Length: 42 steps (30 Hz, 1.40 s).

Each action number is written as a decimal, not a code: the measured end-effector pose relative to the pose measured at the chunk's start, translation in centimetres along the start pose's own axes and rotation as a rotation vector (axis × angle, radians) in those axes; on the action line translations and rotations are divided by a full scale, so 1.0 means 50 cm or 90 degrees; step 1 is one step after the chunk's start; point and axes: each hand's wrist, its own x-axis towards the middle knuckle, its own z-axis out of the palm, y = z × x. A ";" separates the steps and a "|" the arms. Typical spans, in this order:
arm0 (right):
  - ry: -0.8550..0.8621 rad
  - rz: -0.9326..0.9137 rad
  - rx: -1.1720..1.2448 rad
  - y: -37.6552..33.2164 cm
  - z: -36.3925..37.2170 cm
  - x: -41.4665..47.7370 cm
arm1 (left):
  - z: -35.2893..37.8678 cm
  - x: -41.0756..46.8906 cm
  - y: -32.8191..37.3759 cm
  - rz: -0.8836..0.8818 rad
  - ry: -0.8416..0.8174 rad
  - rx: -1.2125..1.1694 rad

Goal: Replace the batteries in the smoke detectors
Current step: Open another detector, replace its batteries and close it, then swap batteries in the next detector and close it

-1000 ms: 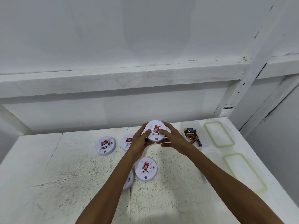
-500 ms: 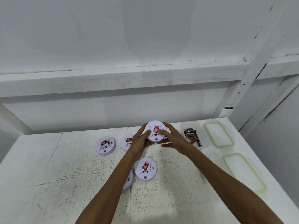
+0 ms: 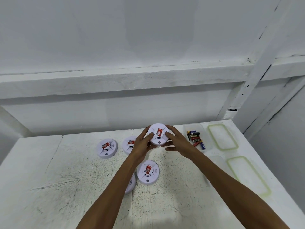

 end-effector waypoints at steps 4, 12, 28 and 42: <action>0.012 -0.007 0.008 0.005 0.000 0.007 | -0.006 0.007 -0.007 -0.005 0.005 0.008; 0.083 0.009 0.043 0.033 0.006 0.035 | -0.010 0.027 -0.037 -0.013 0.023 0.074; 0.201 0.059 -0.138 0.095 -0.013 0.093 | 0.010 0.058 -0.080 -0.037 0.122 0.327; 0.247 0.044 -0.215 0.122 -0.007 0.088 | 0.007 0.047 -0.098 0.046 0.178 0.507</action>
